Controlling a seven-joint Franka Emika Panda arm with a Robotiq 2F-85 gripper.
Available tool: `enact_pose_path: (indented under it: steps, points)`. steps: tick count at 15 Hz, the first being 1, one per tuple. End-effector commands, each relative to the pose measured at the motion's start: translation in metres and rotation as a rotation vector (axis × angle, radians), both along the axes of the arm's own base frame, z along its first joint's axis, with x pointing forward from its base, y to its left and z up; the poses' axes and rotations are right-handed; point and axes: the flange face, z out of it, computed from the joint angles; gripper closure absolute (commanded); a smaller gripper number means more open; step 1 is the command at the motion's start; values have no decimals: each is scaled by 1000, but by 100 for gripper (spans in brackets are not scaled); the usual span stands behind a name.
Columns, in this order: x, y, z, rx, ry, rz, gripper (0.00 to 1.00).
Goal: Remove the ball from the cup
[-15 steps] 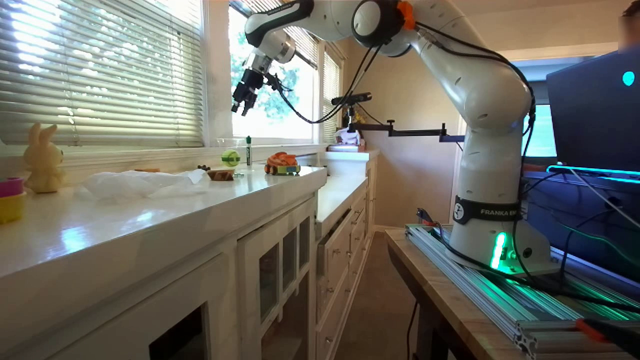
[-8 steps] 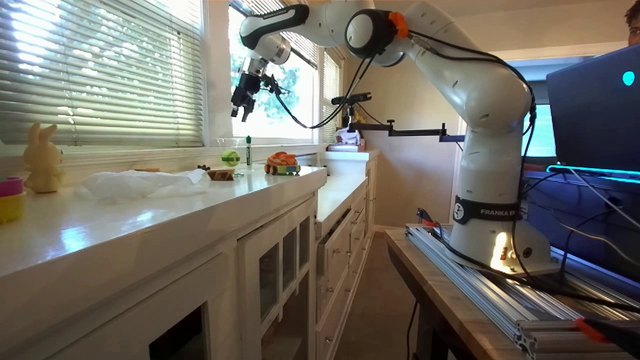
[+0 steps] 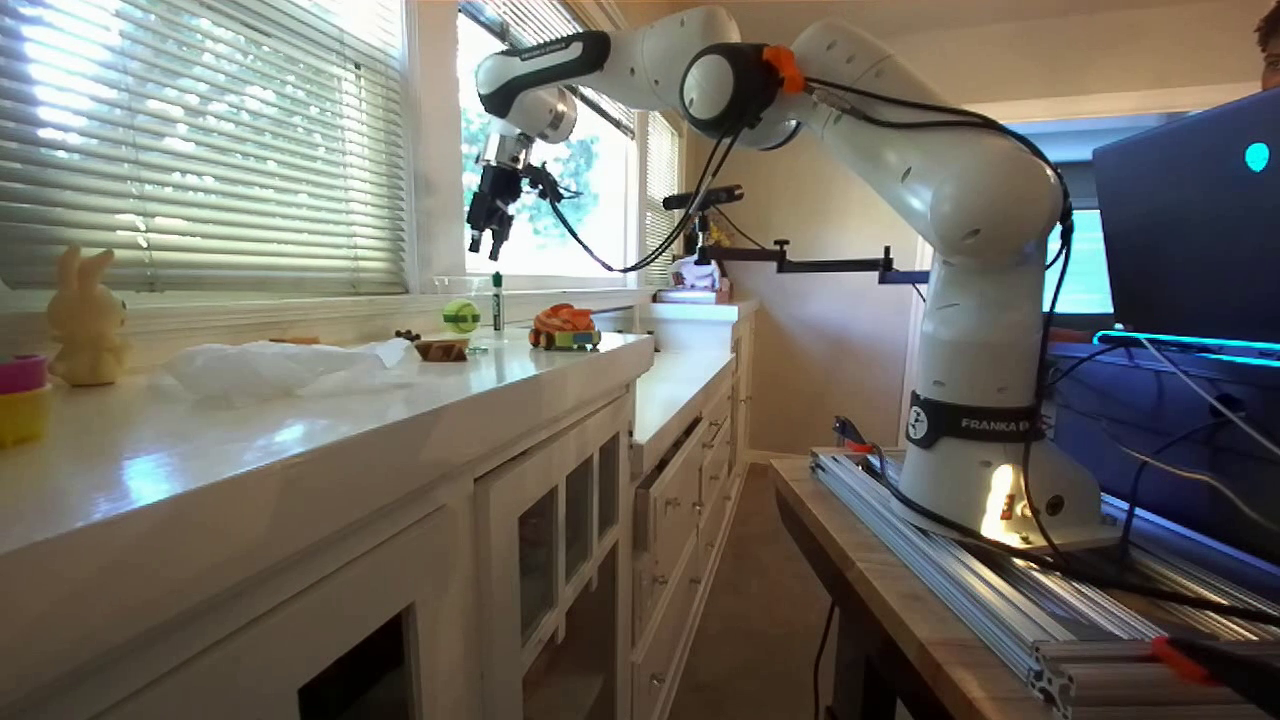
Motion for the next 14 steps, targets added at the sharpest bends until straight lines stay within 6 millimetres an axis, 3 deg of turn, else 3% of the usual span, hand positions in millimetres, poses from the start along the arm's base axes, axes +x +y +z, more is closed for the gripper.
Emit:
enact_pose_path:
  steps: [1, 10, 12, 14]
  points:
    - [9, 1, -3, -16, 17, -18, 0]
    - [19, 6, -24, -12, 47, -4, 3]
    - [18, 5, -27, -9, 51, -5, 13]
    - [18, 3, -30, -7, 55, -5, 40]
